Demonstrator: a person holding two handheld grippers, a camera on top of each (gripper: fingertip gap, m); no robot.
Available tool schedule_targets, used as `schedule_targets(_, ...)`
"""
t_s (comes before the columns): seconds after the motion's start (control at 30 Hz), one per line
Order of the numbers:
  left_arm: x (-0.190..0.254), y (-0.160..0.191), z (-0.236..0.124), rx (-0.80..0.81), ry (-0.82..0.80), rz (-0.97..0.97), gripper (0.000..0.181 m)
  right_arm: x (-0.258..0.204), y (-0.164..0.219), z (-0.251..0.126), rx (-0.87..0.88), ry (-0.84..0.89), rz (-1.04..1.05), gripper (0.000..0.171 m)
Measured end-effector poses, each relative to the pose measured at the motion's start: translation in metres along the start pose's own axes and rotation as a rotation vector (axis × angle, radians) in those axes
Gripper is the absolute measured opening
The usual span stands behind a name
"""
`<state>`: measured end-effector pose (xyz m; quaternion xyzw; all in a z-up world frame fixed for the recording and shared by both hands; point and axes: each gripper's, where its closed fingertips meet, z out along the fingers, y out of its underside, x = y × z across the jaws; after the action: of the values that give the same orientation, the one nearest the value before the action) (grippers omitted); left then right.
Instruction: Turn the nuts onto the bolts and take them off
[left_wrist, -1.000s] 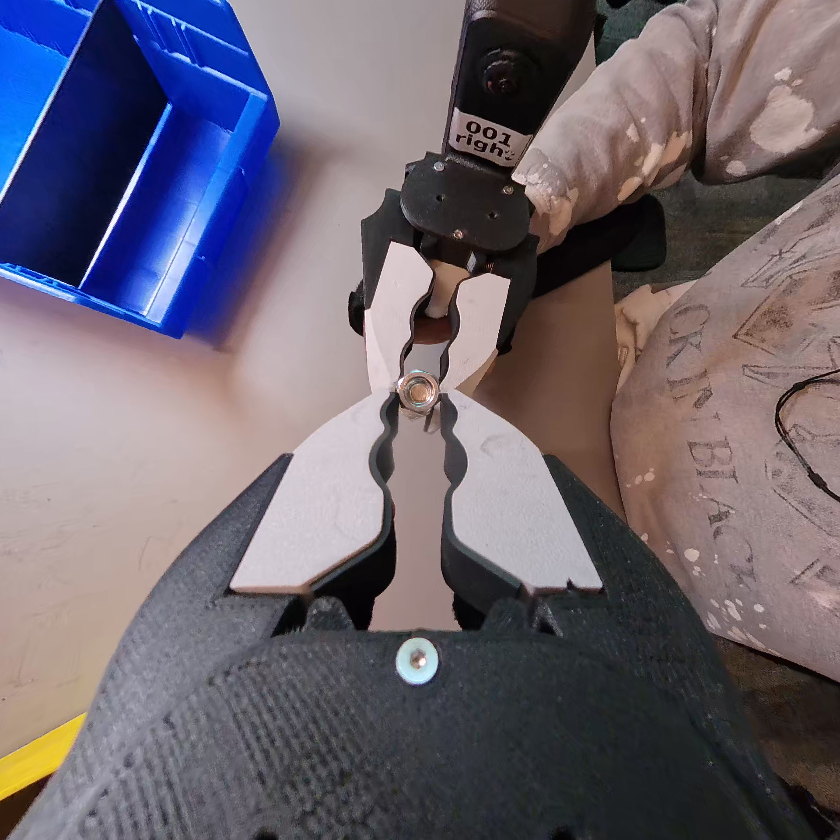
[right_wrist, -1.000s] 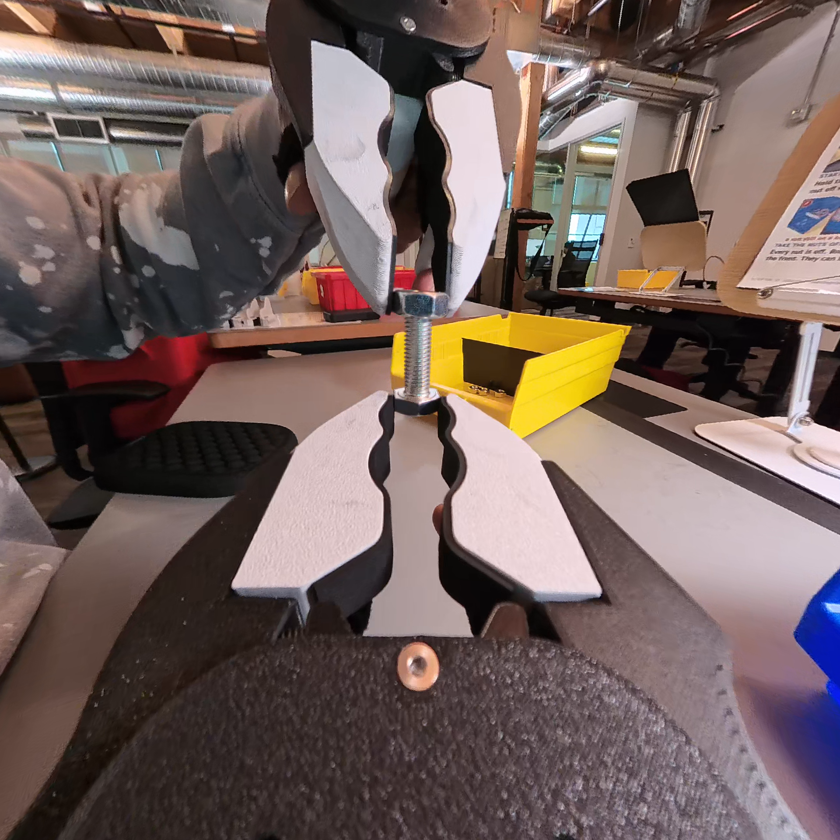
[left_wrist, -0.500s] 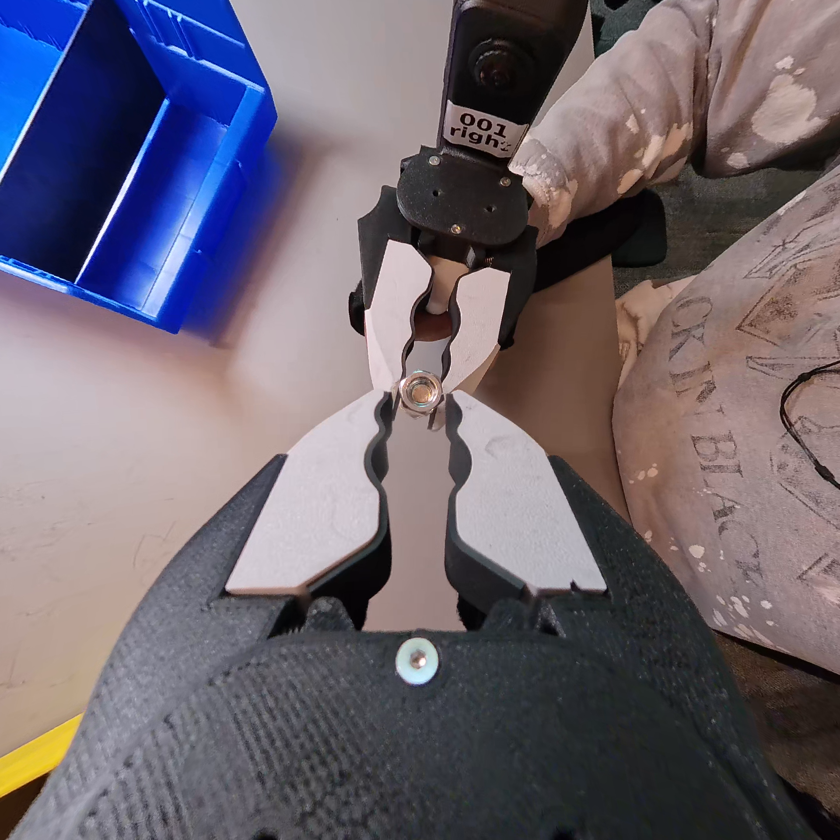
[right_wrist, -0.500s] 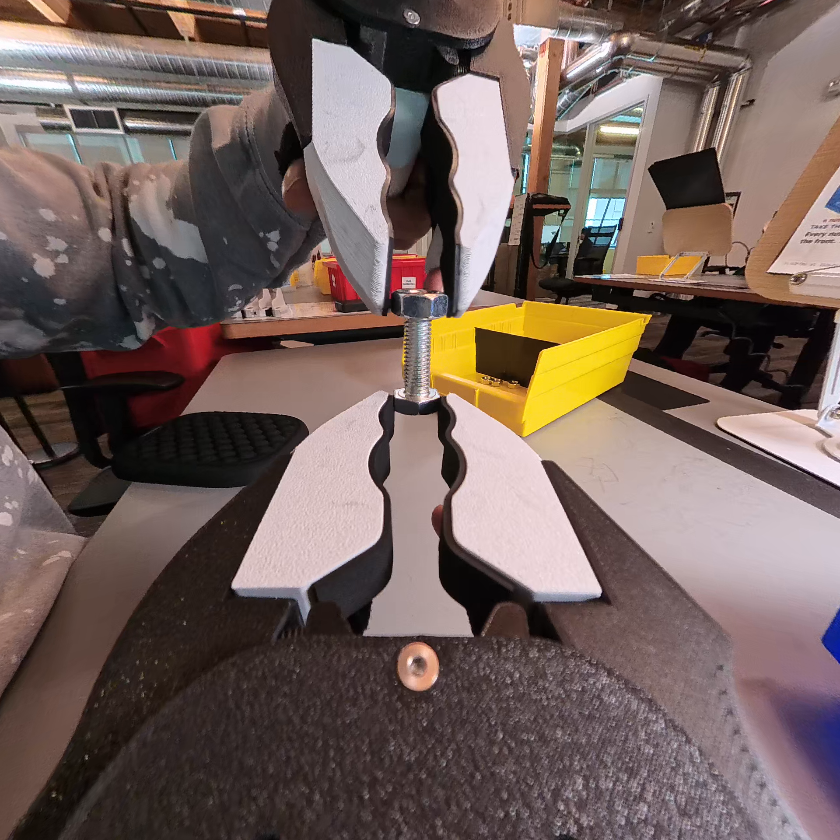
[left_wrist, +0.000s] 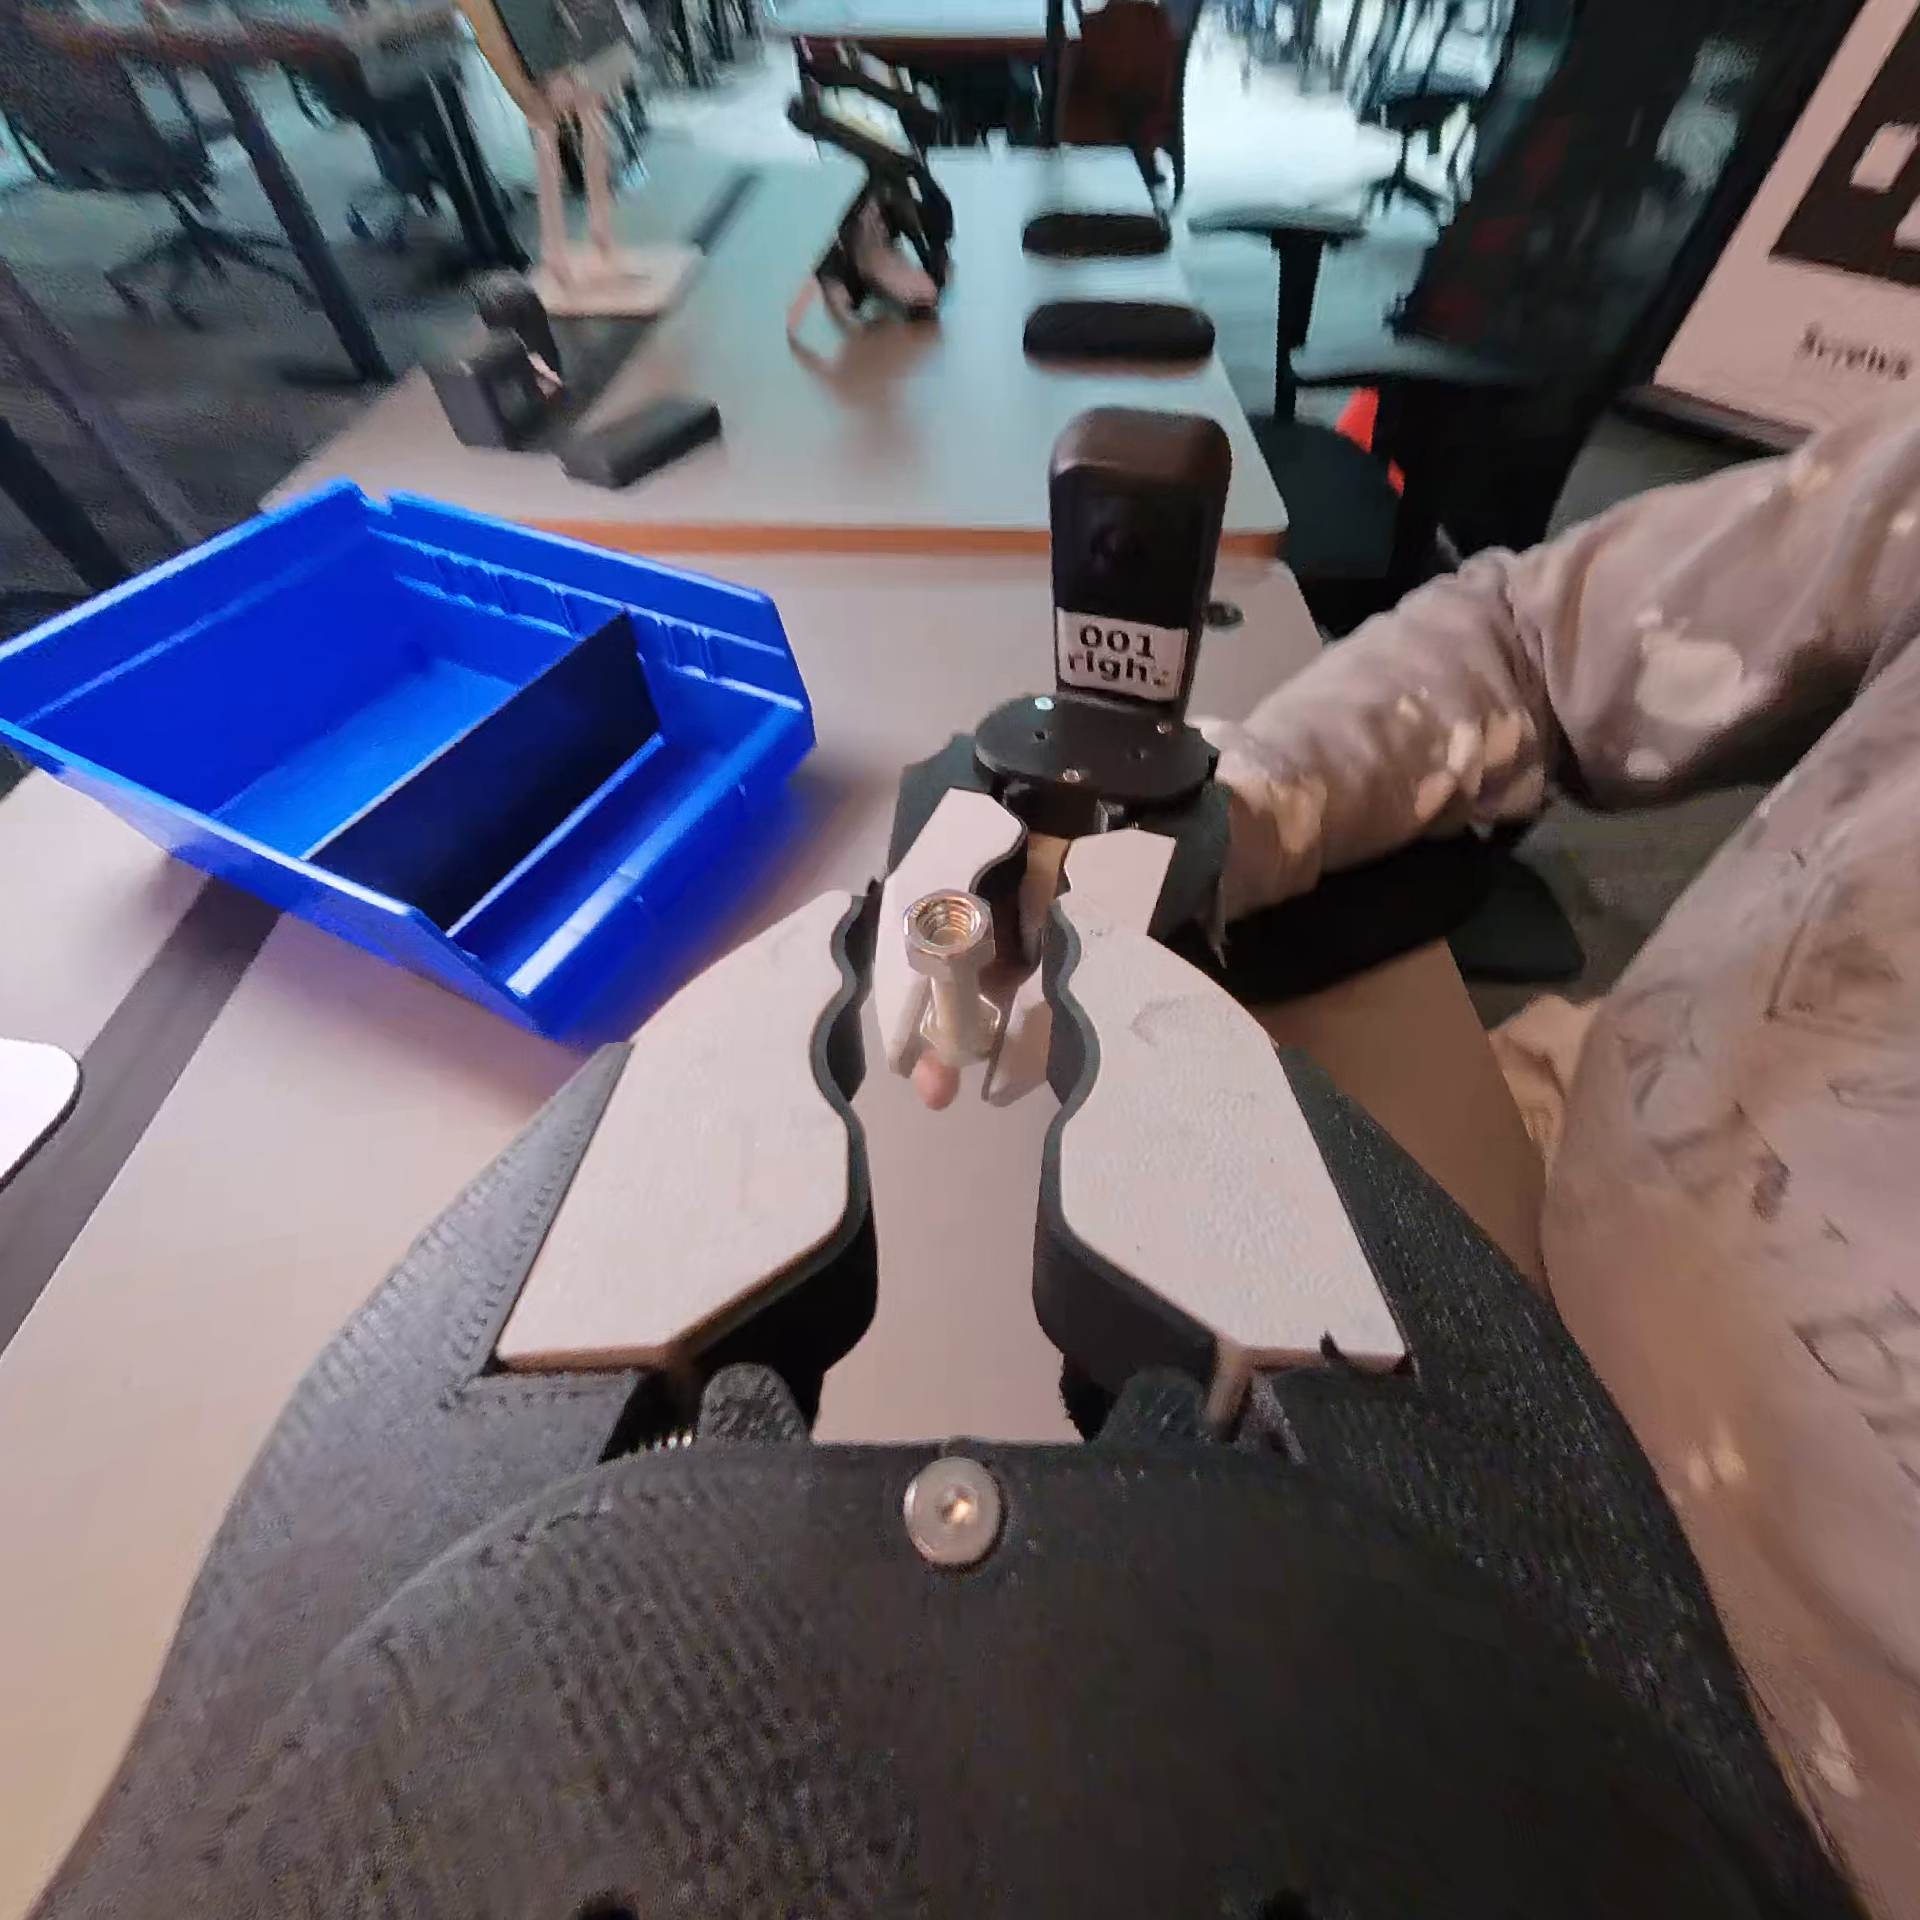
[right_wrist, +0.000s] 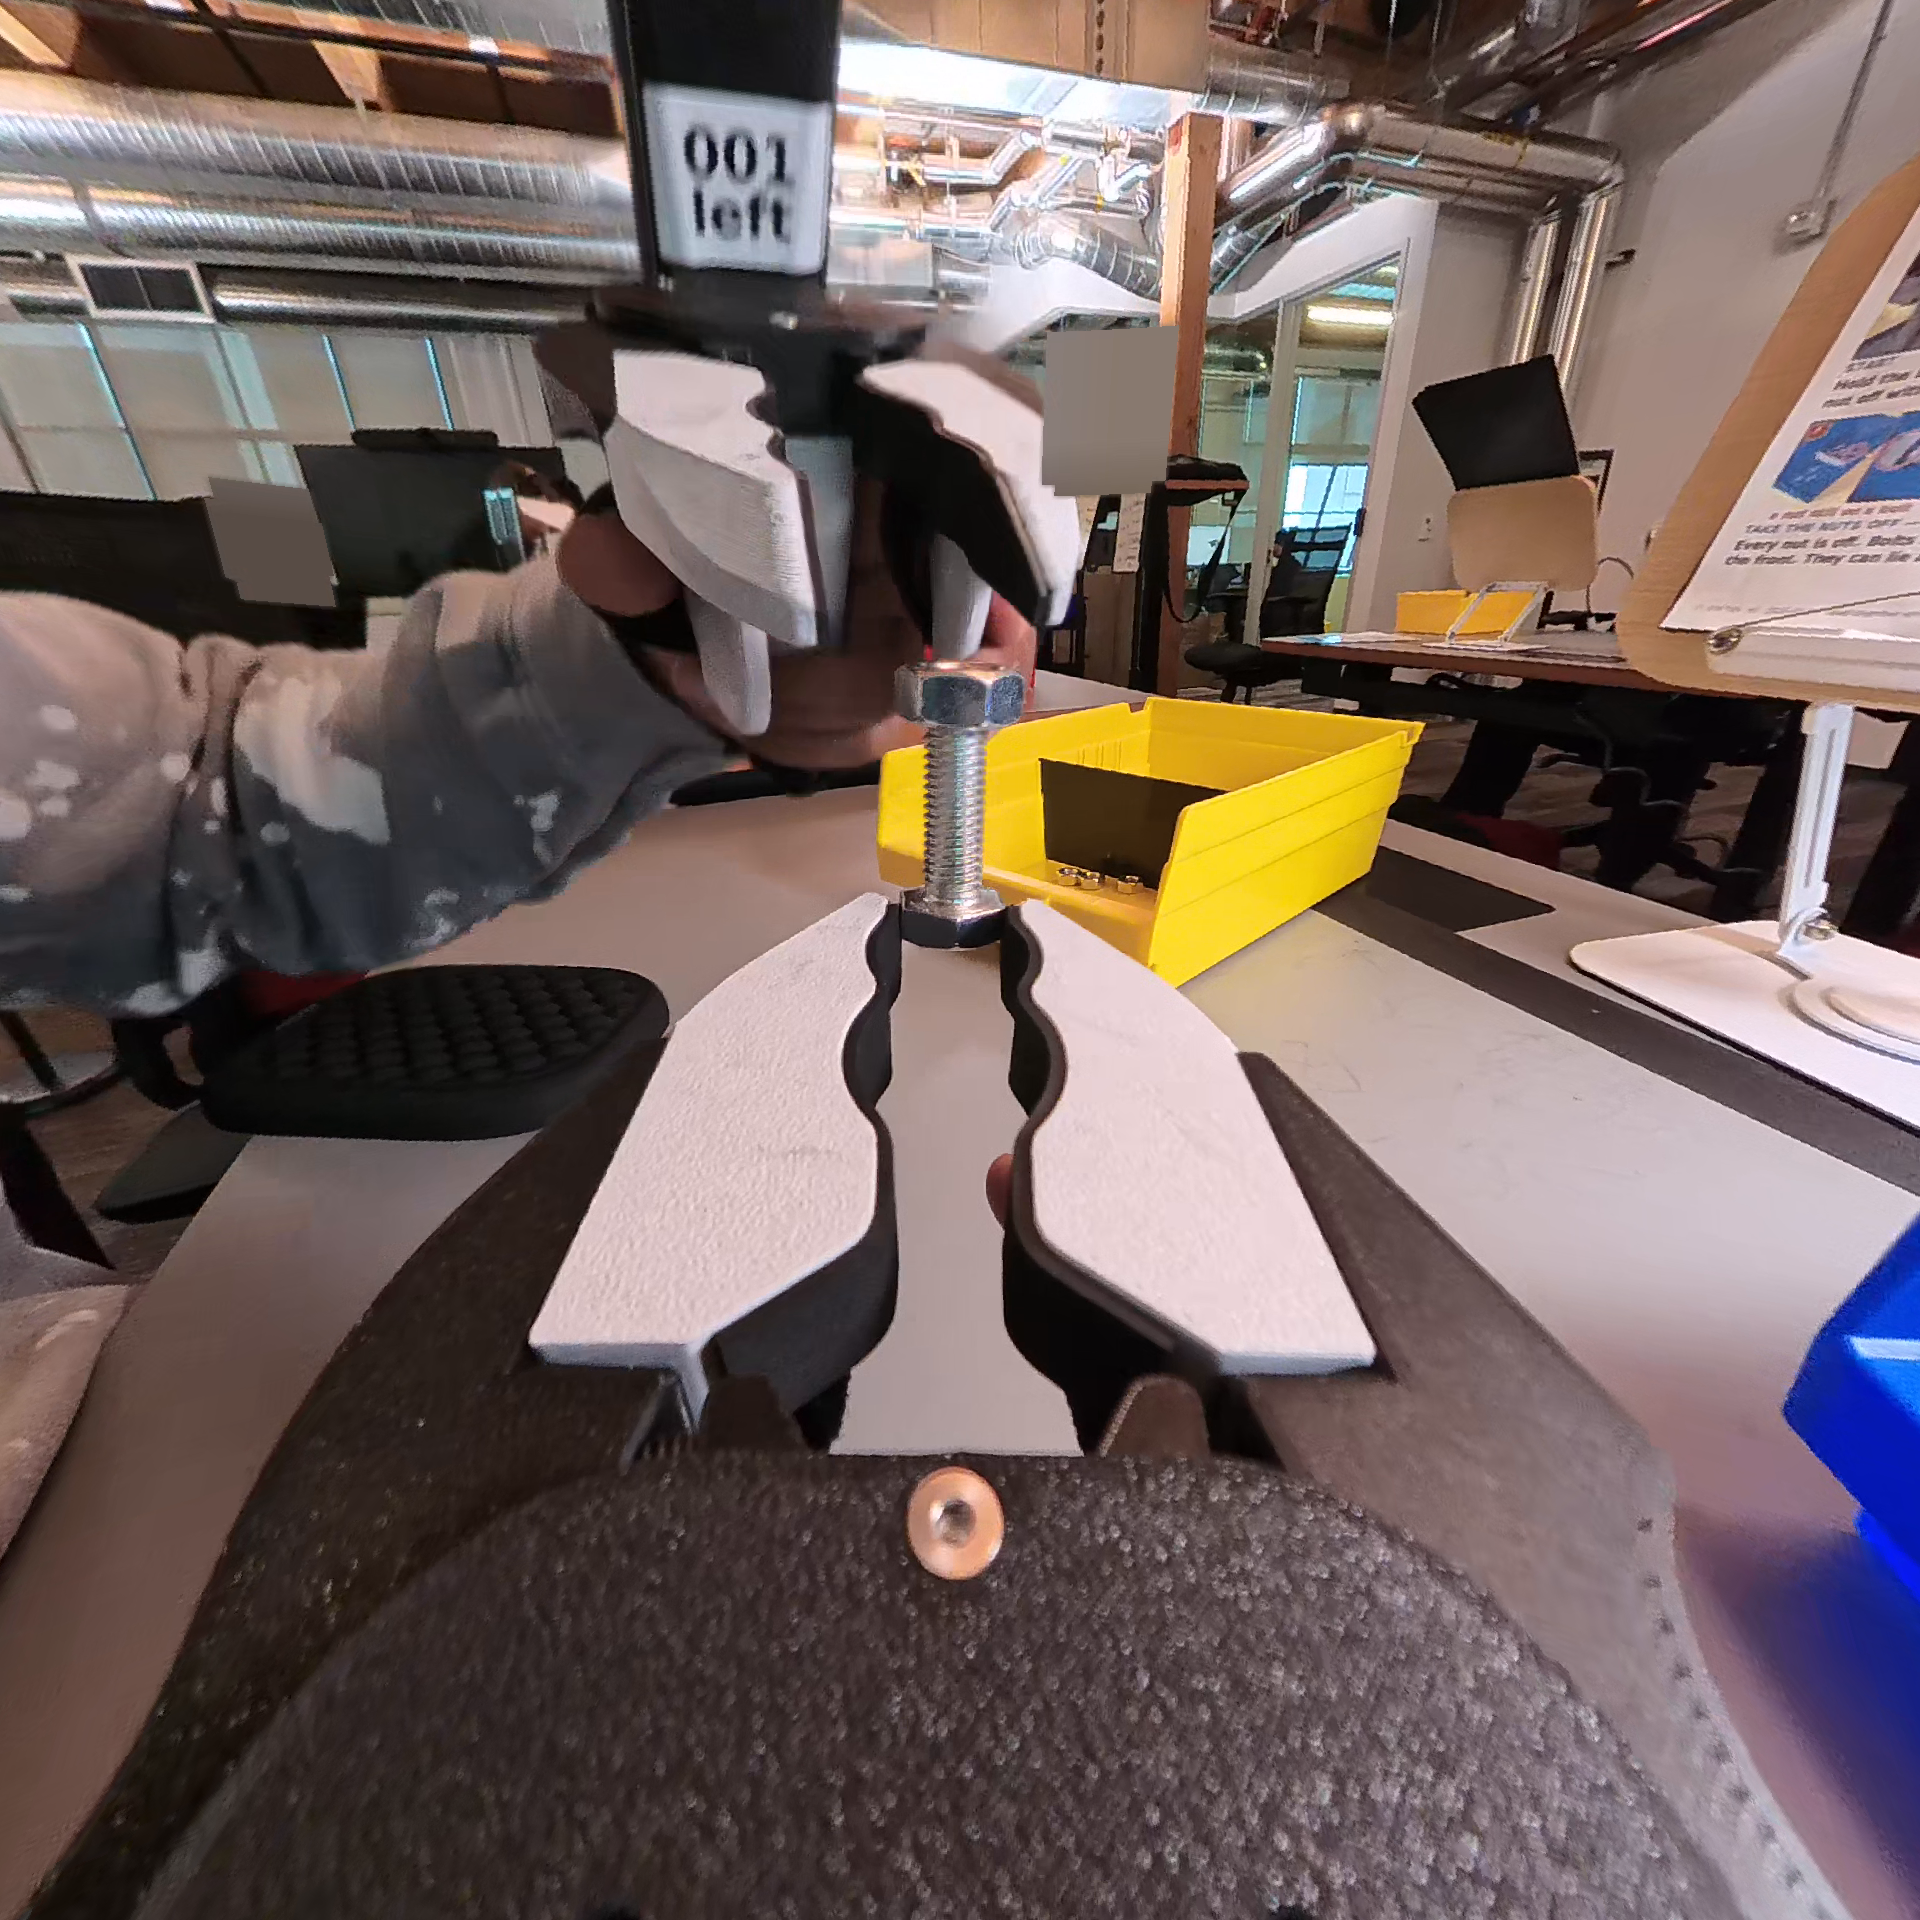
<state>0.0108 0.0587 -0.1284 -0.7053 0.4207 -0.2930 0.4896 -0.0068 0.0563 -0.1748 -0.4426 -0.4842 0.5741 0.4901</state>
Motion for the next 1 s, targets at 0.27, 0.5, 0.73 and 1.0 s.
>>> schedule_targets(0.27, -0.006, 0.007, 0.006, 0.145, -0.022, -0.033, 0.030, 0.004, 0.000, -0.001, 0.008, 0.010, 0.015, 0.018)
schedule_targets(0.5, -0.008, 0.008, 0.007, 0.183, 0.003, -0.055, 0.026, 0.003, -0.001, -0.002, 0.020, 0.002, 0.013, 0.018)
schedule_targets(0.73, -0.009, 0.009, 0.003, 0.208, 0.013, -0.065, 0.023, 0.003, -0.004, -0.003, 0.036, -0.005, 0.010, 0.018)
schedule_targets(1.0, -0.011, 0.008, -0.004, 0.243, 0.010, -0.080, 0.024, 0.001, -0.005, -0.003, 0.042, -0.012, 0.003, 0.018)
